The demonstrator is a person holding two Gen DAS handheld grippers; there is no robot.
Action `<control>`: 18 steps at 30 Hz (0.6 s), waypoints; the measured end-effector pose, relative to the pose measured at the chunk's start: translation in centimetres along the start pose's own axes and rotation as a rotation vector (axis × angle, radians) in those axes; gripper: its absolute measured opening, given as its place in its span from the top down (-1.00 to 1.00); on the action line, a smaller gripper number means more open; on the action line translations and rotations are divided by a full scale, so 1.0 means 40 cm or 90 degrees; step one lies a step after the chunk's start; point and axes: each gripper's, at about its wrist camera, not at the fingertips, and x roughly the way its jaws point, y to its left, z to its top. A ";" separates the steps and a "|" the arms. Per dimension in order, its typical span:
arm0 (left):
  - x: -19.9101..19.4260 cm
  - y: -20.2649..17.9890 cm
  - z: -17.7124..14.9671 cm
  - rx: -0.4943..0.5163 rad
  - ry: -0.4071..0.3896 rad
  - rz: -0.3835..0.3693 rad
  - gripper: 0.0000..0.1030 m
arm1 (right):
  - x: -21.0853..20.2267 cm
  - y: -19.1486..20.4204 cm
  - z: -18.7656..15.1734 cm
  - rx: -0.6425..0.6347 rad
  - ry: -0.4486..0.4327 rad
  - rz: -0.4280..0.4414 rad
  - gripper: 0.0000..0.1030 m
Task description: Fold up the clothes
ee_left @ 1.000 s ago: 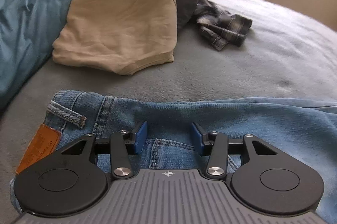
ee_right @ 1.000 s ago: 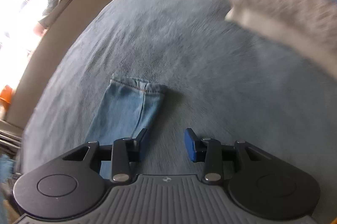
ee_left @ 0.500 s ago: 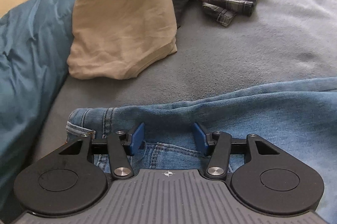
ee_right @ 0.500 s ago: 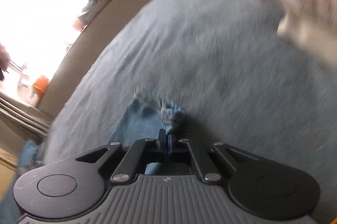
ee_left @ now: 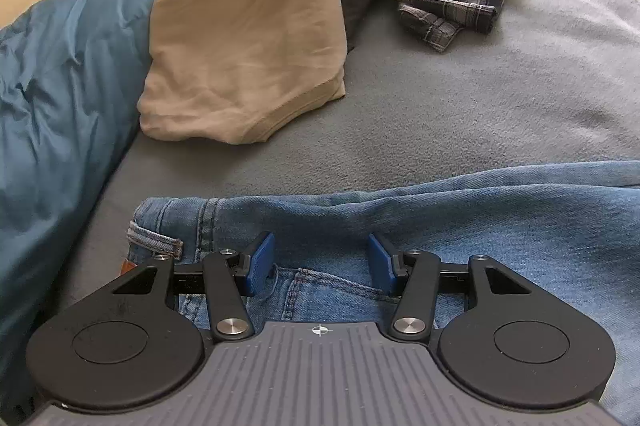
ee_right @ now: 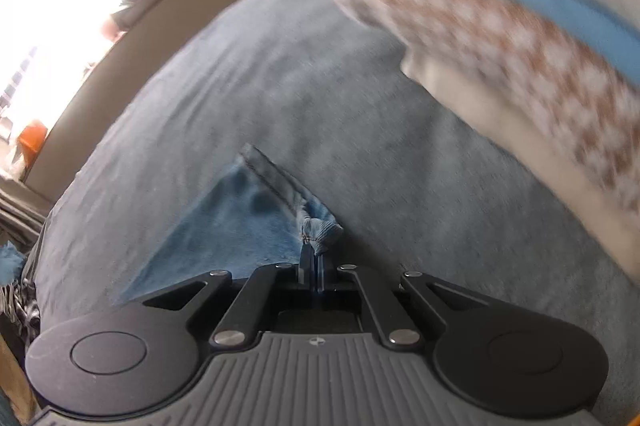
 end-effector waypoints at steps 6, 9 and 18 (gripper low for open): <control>-0.002 0.013 -0.017 -0.013 -0.024 -0.018 -0.01 | 0.031 -0.004 0.004 -0.004 0.030 -0.015 1.00; -0.003 0.018 -0.029 -0.019 -0.041 -0.027 -0.02 | 0.008 -0.019 0.009 0.016 0.037 0.005 0.71; -0.006 0.014 -0.024 0.024 -0.047 -0.032 -0.01 | -0.168 0.078 -0.040 -0.127 -0.053 -0.013 0.19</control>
